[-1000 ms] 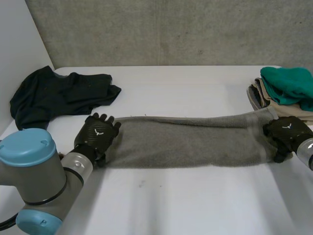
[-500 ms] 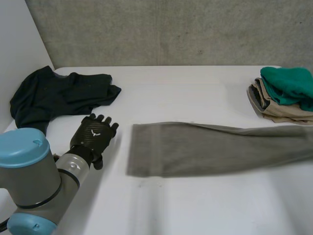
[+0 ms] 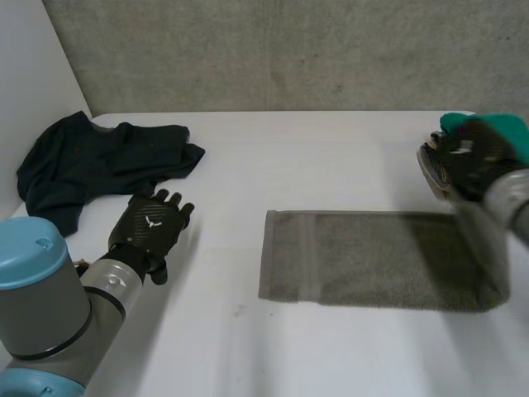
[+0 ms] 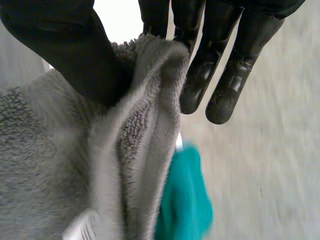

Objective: Fold the laundry.

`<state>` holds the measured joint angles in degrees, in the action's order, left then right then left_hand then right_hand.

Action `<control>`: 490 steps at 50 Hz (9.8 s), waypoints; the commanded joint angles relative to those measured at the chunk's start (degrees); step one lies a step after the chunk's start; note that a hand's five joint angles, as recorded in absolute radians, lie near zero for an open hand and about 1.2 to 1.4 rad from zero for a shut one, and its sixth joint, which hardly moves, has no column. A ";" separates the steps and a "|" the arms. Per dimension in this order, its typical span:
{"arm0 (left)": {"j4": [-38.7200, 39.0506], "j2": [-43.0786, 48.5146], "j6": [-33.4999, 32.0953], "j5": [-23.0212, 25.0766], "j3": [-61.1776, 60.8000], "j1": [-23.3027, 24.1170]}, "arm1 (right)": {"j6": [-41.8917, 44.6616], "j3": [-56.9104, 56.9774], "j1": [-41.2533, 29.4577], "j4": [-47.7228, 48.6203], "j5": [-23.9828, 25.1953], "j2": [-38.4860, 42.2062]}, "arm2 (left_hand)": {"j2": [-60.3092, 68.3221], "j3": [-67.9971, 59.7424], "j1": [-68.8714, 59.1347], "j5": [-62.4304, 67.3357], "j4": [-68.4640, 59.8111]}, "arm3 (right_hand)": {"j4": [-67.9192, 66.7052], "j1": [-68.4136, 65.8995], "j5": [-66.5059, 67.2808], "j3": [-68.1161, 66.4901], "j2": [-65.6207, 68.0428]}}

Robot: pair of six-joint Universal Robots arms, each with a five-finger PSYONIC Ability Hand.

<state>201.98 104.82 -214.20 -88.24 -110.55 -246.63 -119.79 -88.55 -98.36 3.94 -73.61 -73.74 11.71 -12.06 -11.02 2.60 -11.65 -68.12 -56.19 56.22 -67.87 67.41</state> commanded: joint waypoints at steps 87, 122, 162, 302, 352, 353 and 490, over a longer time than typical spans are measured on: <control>-3.18 24.73 14.68 -6.59 37.16 27.51 | -28.30 -21.57 -1.93 4.76 -3.03 0.70 | 1.37 -1.01 -2.05 0.47 -1.43 | 36.00 24.07 -34.11 35.76 -35.29; -2.39 29.32 10.73 -15.82 35.42 23.11 | -22.33 -23.59 0.45 8.72 -4.96 0.87 | 0.87 -0.51 -1.55 -0.03 -0.93 | 17.18 5.25 -15.29 16.94 -16.47; -4.58 6.63 16.18 -15.12 17.47 16.00 | -4.37 -11.20 -30.23 14.52 -3.20 8.00 | -0.82 1.18 0.14 -1.72 0.76 | 58.12 46.19 -56.22 57.87 -57.41; -27.26 -0.84 25.67 17.93 33.73 12.75 | -32.08 -14.19 -24.34 34.12 -3.91 17.13 | 0.70 -0.34 -1.38 -0.20 -0.76 | 8.76 -3.18 -6.86 8.51 -8.05; -27.17 -1.28 25.85 17.93 33.82 12.22 | -34.36 21.13 -2.72 34.29 12.00 22.93 | 0.86 -0.51 -1.55 -0.04 -0.92 | -11.88 -23.81 13.78 -12.13 12.59; -27.17 -1.28 25.85 17.93 33.82 12.13 | -37.33 24.01 -1.41 35.34 12.35 23.20 | 0.86 -0.51 -1.55 -0.04 -0.92 | -11.88 -23.81 13.78 -12.13 12.59; -4.49 11.47 19.25 13.97 26.28 -0.54 | -30.50 -20.96 -5.00 20.85 5.76 -3.43 | 68.29 -67.94 -68.98 67.40 -68.35 | 58.12 46.19 -56.22 57.87 -57.41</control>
<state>198.39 127.26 -202.99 -77.96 -71.53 -258.92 -149.94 -109.97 -104.24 24.85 -65.80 -76.63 68.22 -67.99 -64.89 55.14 -68.54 -13.34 -11.63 3.54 -12.35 12.72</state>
